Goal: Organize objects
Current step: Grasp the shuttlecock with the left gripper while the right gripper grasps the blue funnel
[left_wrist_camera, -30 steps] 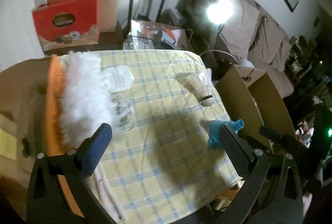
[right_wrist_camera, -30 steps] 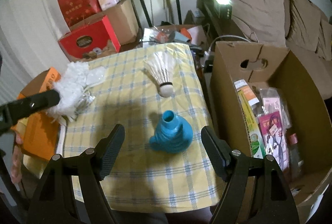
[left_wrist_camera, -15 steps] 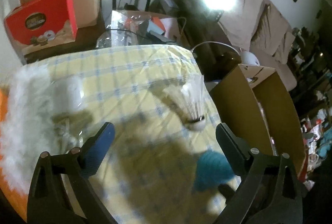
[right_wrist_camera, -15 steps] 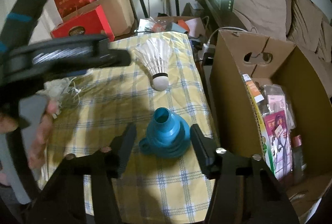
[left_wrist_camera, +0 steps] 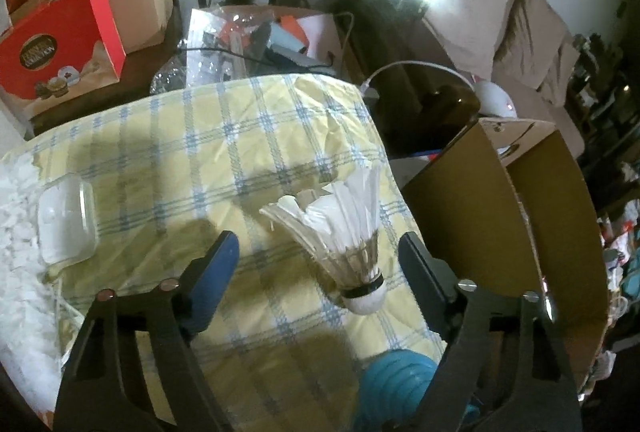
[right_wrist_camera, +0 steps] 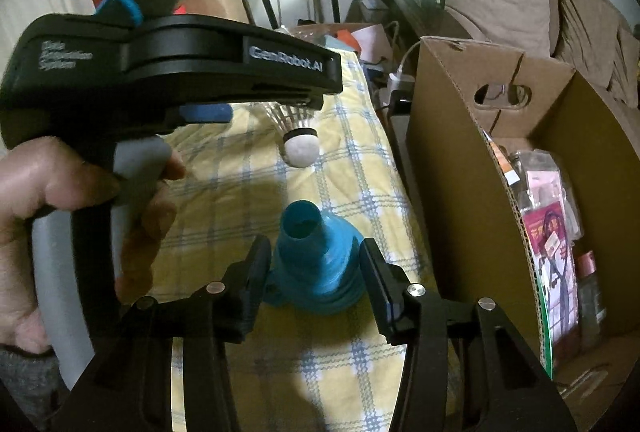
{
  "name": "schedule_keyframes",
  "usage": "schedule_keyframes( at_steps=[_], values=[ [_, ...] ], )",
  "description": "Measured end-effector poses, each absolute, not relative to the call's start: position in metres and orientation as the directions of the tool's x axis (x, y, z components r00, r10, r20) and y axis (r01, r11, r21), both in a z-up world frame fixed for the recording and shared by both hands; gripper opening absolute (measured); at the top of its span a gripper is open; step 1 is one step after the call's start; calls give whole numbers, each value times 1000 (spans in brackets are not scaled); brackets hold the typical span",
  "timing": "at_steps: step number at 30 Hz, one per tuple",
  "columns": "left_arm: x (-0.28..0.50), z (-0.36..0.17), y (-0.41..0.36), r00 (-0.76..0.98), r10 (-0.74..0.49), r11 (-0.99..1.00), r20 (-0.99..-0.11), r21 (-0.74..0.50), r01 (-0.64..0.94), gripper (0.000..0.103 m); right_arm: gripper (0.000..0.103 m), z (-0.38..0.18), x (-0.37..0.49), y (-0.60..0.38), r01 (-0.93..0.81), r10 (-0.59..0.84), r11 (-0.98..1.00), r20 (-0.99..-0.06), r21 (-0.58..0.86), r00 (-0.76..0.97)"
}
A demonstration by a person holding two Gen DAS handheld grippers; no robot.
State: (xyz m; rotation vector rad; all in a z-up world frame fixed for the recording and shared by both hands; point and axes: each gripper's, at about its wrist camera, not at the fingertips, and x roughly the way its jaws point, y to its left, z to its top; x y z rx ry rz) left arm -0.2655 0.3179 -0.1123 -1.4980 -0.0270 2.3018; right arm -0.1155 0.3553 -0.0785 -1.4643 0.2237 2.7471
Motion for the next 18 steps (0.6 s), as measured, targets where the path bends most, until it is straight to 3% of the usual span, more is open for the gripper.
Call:
schedule_keyframes(
  at_steps=[2, 4, 7, 10, 18],
  values=[
    [-267, -117, 321, -343, 327, -924, -880, -222, -311, 70, 44, -80, -116, 357, -89, -49, -989, -827, 118, -561],
    [-268, -122, 322, -329, 340, -919, -881, -237, -315, 54, 42, -81, -117, 358, -90, -53, -988, -825, 124, -562],
    [-269, -126, 318, -302, 398, -899, -866, -303, -315, 43, 41, -80, -118, 358, -84, -50, -990, -827, 116, -560],
    [-266, -122, 314, -311, 400, -900, -862, -306, -311, 37, 41, -78, -117, 358, -79, -50, -990, -823, 114, -565],
    [-255, -99, 294, -340, 416, -896, -844, -315, -314, 36, 40, -58, -110, 358, -65, -65, -990, -803, 128, -593]
  ],
)
